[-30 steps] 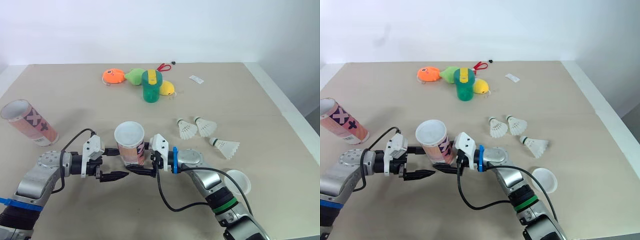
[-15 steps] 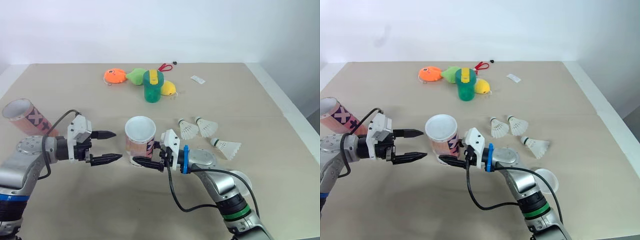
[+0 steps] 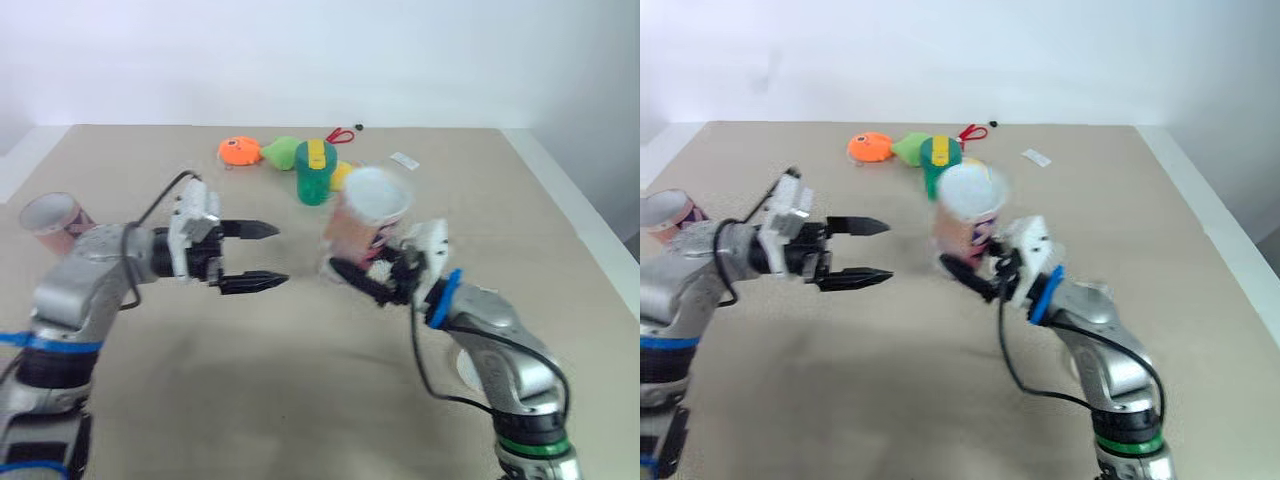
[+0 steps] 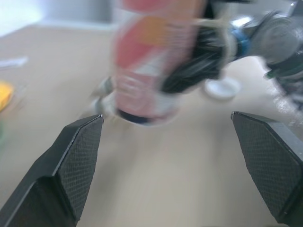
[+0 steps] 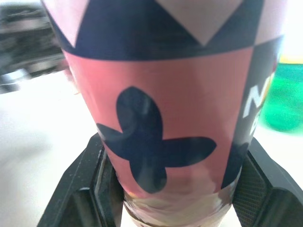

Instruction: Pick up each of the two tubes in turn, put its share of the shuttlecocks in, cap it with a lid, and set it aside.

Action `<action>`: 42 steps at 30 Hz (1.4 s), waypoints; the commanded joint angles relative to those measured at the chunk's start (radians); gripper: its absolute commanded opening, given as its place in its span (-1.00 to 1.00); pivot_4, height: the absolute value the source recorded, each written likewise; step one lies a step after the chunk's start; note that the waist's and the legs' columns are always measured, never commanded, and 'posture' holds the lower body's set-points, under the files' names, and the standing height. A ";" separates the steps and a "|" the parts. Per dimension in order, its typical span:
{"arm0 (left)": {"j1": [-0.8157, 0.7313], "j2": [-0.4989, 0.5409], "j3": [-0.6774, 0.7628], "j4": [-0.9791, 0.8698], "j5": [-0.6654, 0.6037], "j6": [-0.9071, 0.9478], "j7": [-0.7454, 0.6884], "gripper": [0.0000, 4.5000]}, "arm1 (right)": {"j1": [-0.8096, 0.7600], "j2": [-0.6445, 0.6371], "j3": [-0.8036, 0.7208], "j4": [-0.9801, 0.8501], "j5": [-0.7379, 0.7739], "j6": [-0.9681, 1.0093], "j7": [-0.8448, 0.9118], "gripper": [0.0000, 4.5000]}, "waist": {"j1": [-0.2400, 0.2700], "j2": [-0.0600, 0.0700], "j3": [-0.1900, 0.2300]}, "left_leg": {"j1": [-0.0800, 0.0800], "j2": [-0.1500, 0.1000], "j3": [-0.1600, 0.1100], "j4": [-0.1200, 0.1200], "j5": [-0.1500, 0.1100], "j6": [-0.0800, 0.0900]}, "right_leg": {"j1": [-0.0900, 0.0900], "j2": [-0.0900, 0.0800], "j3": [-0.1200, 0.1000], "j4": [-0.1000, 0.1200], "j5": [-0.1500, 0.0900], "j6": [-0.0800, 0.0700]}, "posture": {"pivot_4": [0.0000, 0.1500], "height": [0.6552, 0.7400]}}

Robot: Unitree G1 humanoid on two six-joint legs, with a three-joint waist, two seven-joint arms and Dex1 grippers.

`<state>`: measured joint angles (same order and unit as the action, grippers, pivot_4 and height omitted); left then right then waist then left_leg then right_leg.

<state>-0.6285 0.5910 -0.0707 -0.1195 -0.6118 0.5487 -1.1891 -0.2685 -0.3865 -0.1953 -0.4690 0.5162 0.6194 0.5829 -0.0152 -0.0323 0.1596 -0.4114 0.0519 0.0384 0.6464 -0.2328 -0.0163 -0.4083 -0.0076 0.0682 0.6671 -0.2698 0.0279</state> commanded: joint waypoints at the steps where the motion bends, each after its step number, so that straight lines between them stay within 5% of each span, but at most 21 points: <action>1: -0.097 -0.109 -0.070 0.098 0.055 -0.074 -0.002 1.00 | 0.014 -0.048 -0.208 -0.054 0.040 0.027 -0.123 0.29 | 0.001 0.000 0.000 | -0.001 -0.001 0.000 0.001 0.000 0.000 | 0.000 0.000 0.000 0.000 0.000 0.001 | 1.00 1.00; 7: -0.234 -0.372 -0.165 0.373 0.193 -0.255 0.054 1.00 | 0.105 -0.067 -0.419 0.093 -0.045 -0.072 -0.275 0.29 | -0.003 0.001 0.000 | -0.006 -0.003 -0.002 0.007 -0.001 0.001 | 0.000 0.000 0.003 -0.001 0.001 0.005 | 1.00 1.00; 12: -0.249 -0.483 -0.197 0.474 0.260 -0.321 0.076 1.00 | 0.133 -0.051 -0.493 0.236 -0.079 -0.173 -0.350 0.29 | -0.012 0.006 -0.001 | -0.005 -0.005 -0.001 0.007 -0.001 0.002 | 0.000 0.000 0.007 -0.001 0.001 0.006 | 1.00 1.00; 28: -0.169 -0.550 -0.217 0.417 0.330 -0.369 0.165 1.00 | 0.179 -0.010 -0.452 0.540 -0.115 -0.364 -0.356 0.29 | -0.008 0.011 -0.003 | -0.003 -0.006 0.000 0.007 -0.001 0.002 | 0.001 0.001 0.011 0.000 0.002 0.008 | 1.00 1.00; 33: -0.178 -0.543 -0.202 0.411 0.323 -0.366 0.173 1.00 | 0.215 -0.001 -0.448 0.509 -0.096 -0.380 -0.359 0.98 | -0.008 0.012 -0.003 | -0.003 -0.006 -0.001 0.008 -0.001 0.002 | 0.002 0.001 0.010 0.000 0.002 0.008 | 1.00 1.00; 42: -0.178 -0.522 -0.173 0.407 0.314 -0.350 0.161 1.00 | 0.367 0.075 -0.485 0.272 -0.001 -0.375 -0.390 0.98 | -0.007 0.013 -0.003 | -0.003 -0.006 -0.001 0.008 -0.001 0.002 | 0.002 0.001 0.011 0.000 0.002 0.009 | 1.00 1.00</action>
<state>-0.7878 0.0648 -0.2708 0.3311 -0.2855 0.2026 -1.0307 0.0936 -0.3033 -0.6393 -0.1184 0.4856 0.2568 0.1995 -0.0225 -0.0191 0.1563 -0.4150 0.0459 0.0373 0.6541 -0.2335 -0.0138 -0.4065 -0.0068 0.0789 0.6671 -0.2680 0.0371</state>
